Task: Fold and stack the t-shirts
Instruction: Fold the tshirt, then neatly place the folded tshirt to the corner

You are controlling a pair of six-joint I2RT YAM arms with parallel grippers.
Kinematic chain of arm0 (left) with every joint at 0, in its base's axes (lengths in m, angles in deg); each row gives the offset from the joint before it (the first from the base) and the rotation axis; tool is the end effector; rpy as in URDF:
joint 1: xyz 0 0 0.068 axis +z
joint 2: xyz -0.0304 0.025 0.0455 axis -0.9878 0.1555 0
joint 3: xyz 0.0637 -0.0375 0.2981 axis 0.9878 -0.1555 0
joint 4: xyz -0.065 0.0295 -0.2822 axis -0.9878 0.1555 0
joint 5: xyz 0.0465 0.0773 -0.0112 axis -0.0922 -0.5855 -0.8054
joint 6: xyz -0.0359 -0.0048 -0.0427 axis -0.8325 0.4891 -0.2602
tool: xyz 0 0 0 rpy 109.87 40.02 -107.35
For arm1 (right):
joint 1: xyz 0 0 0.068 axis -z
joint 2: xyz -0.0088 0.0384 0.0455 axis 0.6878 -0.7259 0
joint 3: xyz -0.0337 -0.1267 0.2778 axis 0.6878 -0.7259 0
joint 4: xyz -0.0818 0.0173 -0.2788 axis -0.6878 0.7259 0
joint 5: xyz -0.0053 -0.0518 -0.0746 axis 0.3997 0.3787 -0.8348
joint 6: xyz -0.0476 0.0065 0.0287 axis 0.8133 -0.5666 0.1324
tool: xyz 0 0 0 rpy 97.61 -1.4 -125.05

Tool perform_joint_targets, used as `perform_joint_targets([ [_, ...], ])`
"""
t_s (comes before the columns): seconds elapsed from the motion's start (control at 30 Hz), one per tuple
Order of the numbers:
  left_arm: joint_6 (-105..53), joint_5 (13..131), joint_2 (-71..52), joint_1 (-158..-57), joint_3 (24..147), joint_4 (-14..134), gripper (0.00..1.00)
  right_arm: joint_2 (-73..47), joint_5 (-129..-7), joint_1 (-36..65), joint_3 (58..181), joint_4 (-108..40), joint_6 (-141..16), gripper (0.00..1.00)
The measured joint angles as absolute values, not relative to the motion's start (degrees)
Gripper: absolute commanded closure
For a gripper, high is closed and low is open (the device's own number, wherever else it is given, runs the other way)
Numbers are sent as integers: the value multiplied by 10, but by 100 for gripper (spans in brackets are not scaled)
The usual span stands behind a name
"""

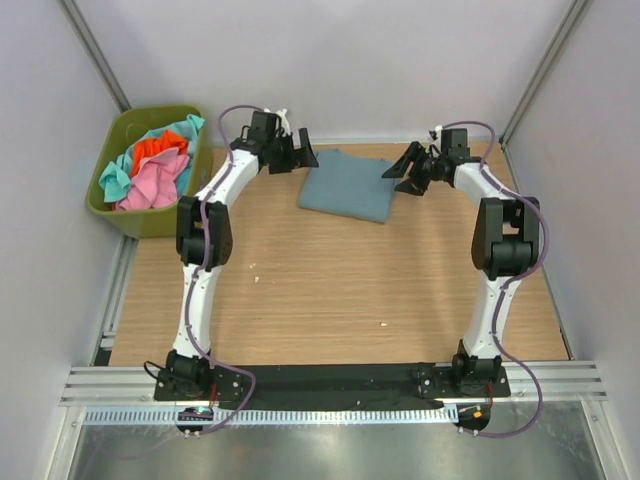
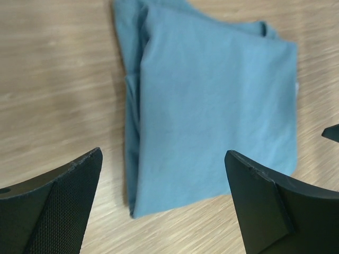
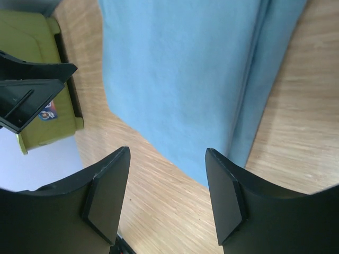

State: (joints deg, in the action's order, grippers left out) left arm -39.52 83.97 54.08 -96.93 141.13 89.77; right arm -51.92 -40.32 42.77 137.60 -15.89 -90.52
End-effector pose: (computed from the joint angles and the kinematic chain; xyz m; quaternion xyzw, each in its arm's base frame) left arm 0.5869 -0.1806 0.2454 0.0057 0.8922 -0.2942 0.3426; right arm 0.5185 0.0287 0.2298 0.1438 0.8754 0.3807 0.2610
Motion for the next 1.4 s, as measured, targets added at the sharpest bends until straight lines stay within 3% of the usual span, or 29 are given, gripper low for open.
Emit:
perform_joint_targets([
  [0.13, -377, 856, 541, -961, 1388, 924, 3, -521, -398, 428, 1361, -156, -901, 36],
  [0.4, -316, 886, 535, -953, 1363, 960, 16, -562, -419, 428, 1424, -146, -868, 35],
  [0.93, -262, 936, 299, -953, 1233, 1004, 14, -686, -439, 429, 1522, -124, -830, 36],
  [1.03, -256, 936, 279, -953, 1218, 1007, 14, -700, -429, 429, 1539, -127, -829, 54],
  [1.17, -235, 923, 278, -953, 1200, 1020, 12, -731, -409, 429, 1565, -128, -824, 85],
  [1.23, -217, 904, 277, -954, 1189, 1032, 10, -734, -408, 432, 1574, -118, -808, 95],
  [1.4, -169, 846, 267, -964, 1163, 1057, 10, -734, -415, 451, 1602, -74, -751, 98],
])
